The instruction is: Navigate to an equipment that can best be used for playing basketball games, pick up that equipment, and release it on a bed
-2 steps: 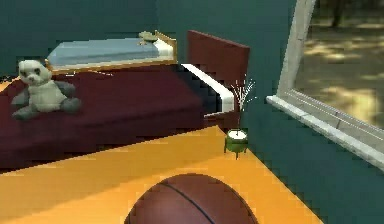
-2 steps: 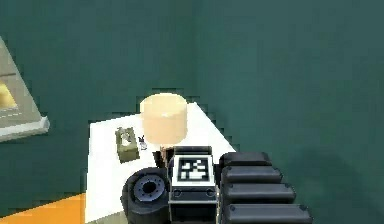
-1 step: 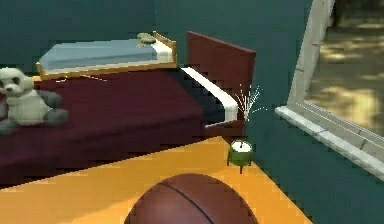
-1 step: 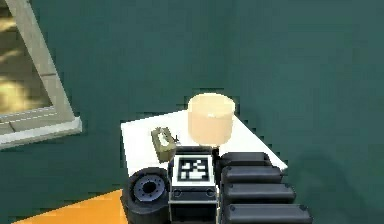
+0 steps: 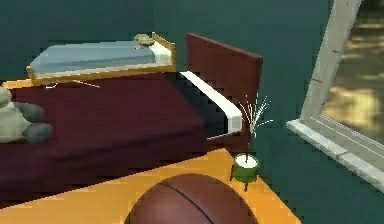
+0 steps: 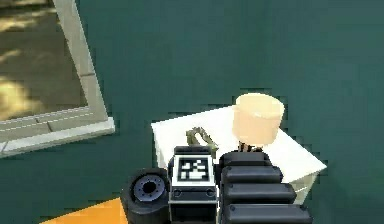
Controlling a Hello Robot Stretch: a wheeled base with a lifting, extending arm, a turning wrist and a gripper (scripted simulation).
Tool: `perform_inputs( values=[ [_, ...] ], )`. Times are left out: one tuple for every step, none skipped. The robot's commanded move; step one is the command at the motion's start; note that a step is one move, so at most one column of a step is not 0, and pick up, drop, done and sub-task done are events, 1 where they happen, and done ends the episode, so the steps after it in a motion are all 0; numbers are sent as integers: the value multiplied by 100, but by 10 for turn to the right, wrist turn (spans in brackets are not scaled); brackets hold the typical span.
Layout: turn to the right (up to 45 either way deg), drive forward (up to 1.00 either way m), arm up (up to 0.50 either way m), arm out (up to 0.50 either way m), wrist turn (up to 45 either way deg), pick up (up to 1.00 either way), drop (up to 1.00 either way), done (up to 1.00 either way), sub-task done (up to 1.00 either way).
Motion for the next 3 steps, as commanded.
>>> perform_inputs(
  values=[
    [-450, 0, 0, 0, 0, 0, 0, 0, 0],
    [-450, 0, 0, 0, 0, 0, 0, 0, 0],
    [-30, 0, 0, 0, 0, 0, 0, 0, 0]
  ],
)
